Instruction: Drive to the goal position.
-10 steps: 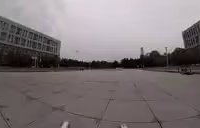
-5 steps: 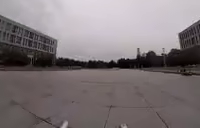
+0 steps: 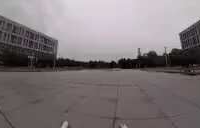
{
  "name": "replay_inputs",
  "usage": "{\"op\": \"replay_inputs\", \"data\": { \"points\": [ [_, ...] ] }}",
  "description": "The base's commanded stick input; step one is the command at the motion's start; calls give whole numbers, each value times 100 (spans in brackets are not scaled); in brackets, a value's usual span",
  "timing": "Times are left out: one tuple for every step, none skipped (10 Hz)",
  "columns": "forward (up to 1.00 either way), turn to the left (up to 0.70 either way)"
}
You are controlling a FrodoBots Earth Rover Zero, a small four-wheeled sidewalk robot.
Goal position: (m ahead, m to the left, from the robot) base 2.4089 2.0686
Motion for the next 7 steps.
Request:
{"op": "replay_inputs", "data": {
  "points": [
    [70, 0],
    [70, 0],
    [70, 0],
    [70, 0],
    [70, 0],
    [70, 0],
    [70, 0]
  ]
}}
